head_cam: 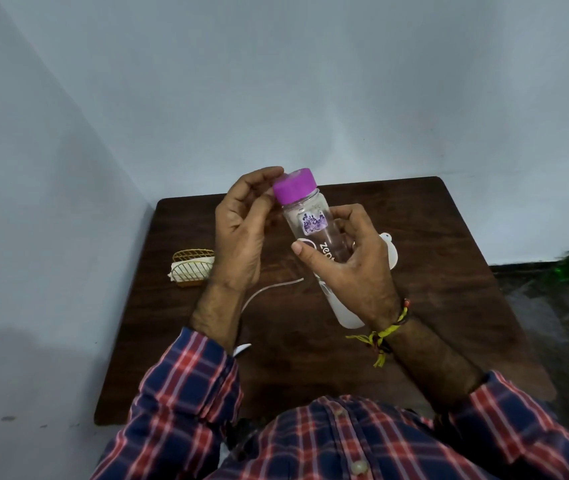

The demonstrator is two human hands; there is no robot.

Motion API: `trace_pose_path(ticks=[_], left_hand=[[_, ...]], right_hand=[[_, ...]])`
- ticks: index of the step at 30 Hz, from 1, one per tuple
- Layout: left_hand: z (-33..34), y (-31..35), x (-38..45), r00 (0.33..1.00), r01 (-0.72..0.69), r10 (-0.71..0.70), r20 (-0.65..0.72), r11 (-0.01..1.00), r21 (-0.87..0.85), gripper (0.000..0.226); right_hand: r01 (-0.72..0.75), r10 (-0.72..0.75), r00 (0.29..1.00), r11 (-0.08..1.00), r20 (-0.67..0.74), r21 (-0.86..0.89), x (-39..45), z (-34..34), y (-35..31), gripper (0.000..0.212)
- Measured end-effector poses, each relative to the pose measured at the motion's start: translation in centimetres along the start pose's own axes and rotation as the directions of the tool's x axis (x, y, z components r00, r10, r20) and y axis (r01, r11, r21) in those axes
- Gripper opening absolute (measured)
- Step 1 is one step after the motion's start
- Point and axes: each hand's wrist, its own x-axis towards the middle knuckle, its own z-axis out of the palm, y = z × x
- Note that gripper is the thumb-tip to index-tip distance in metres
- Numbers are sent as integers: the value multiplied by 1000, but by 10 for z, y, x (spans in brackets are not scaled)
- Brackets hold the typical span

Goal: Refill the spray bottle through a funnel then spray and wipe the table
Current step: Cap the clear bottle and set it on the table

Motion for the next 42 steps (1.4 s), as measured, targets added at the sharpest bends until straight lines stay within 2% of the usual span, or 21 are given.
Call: trace_pose_path(ticks=[2,4,9,12,17,21,24,30,35,39,42], left_hand=[[2,2,2,991,-23,23,-131,1000,-1,20],[3,7,2,988,-14,12,-157,1000,-11,26],[-1,15,4,995,92,-92,37,996,-11,58],[-14,7,9,988,145,-142,55,987,-65,68],[-27,-3,12,986,108,-110,-126,994,-21,43],[-11,3,12,994,67,-66,-83,998,6,43],[-9,1,15,991,121,-122,-50,992,-21,51],[-12,-2,12,976,102,-106,-191,994,-32,38],[0,9,14,980,135,-132,-151,991,9,67],[-12,5,18,974,183,-189,-123,981,-60,71],[-11,2,14,977,184,-186,-108,983,-26,65]], right_hand=[[6,-6,1000,1000,2,-7,2,5,0,55],[7,-7,1000,1000,-12,-13,4,8,-1,54],[50,-50,999,999,11,-12,5,16,-3,53],[58,-58,998,998,16,-22,5,20,-4,53],[37,-38,999,999,-37,-39,11,21,1,53],[36,-38,999,998,-34,-42,13,27,1,53],[20,-20,1000,1000,-14,-15,15,29,5,52],[29,-31,998,999,-47,-39,16,30,10,54],[20,-20,1000,1000,-24,-1,19,32,13,53],[35,-35,999,999,-2,-4,18,31,14,53],[32,-32,999,999,-9,-12,15,32,17,55]])
